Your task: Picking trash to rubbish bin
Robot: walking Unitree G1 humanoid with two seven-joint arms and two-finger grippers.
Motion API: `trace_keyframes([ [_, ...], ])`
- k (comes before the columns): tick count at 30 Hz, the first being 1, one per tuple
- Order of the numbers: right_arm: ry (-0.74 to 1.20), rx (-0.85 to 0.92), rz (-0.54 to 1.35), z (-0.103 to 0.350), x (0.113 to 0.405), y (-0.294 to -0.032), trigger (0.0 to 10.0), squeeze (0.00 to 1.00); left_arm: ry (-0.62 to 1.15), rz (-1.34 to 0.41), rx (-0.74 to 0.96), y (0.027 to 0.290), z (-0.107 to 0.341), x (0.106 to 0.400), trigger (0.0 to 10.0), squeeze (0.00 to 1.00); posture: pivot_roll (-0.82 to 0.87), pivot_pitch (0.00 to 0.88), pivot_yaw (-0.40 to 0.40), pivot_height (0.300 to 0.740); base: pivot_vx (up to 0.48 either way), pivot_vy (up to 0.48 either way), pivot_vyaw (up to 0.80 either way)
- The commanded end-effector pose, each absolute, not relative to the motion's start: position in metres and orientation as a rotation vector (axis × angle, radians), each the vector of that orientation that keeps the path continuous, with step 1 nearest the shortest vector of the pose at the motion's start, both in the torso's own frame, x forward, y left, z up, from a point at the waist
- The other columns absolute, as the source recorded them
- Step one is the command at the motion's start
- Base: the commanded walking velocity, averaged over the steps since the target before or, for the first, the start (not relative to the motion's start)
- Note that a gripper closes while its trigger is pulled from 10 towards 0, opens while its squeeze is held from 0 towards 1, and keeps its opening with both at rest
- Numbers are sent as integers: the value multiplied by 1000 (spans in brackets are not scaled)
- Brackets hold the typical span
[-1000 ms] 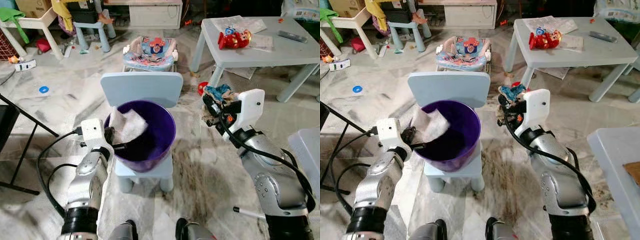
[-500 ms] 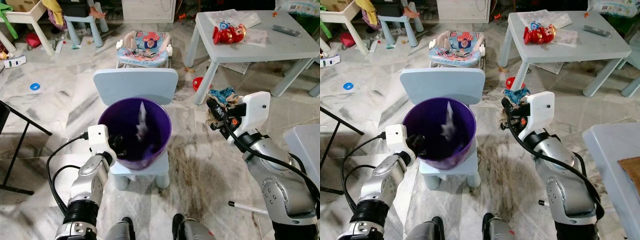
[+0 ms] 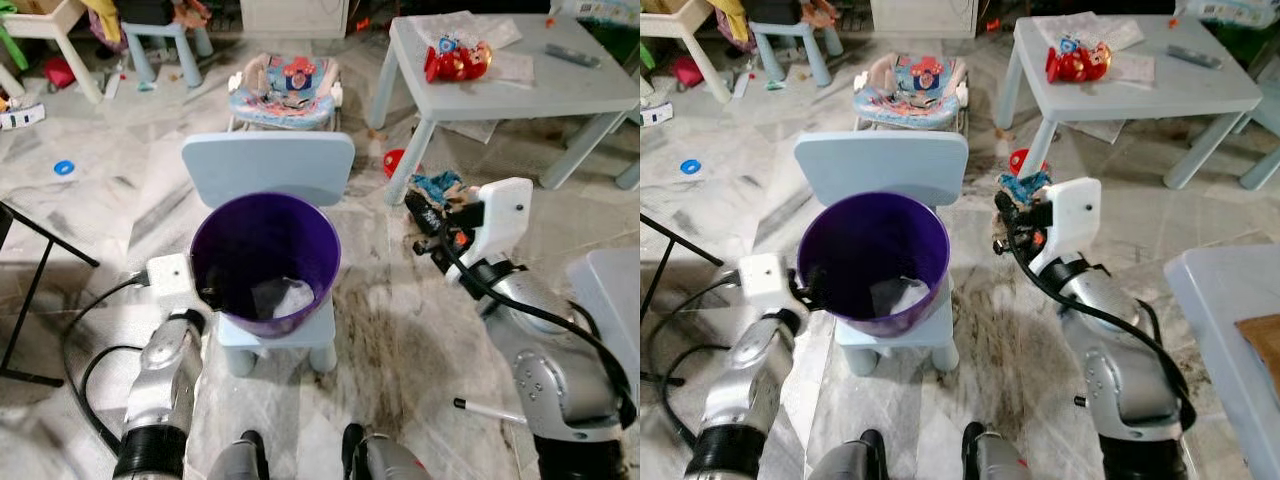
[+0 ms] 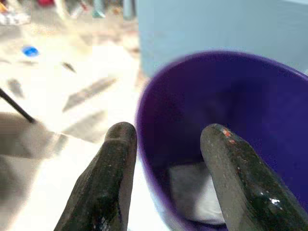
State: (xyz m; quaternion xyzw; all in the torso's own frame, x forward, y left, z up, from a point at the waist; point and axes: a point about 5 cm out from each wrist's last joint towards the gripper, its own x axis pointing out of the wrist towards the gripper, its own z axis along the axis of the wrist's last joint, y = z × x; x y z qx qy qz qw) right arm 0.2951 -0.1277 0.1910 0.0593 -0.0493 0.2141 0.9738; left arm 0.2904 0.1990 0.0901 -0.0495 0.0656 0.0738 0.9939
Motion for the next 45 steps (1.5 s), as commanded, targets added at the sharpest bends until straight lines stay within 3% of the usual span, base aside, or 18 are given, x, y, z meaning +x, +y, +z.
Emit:
trace_keyframes([
  [1,-100,124,435,187,299,-122,0,0,92,150,-58,197,99,281,10000,1000,90,257,-52,740,0,0,0],
  [4,-98,133,441,184,305,-116,0,0,48,153,-30,197,109,270,10000,957,123,256,-52,740,0,0,0],
  [5,-96,141,446,182,309,-112,0,0,25,154,-14,197,114,264,10000,0,151,253,-52,740,0,0,0],
  [9,-102,152,480,176,321,-97,0,0,-37,187,20,192,136,239,10000,0,196,239,-47,740,0,0,100],
  [17,-93,140,510,164,326,-83,0,0,-28,131,56,182,139,224,10000,0,229,231,-28,740,0,0,713],
  [26,-95,130,519,157,329,-78,0,0,-22,119,52,180,144,227,10000,0,229,227,-25,740,0,0,771],
  [37,-115,135,506,156,331,-81,0,0,-33,79,9,174,149,229,10000,0,214,225,-26,740,0,0,0],
  [45,-133,131,500,157,332,-84,0,0,-39,52,-2,171,152,232,10000,0,207,220,-24,740,307,0,0],
])
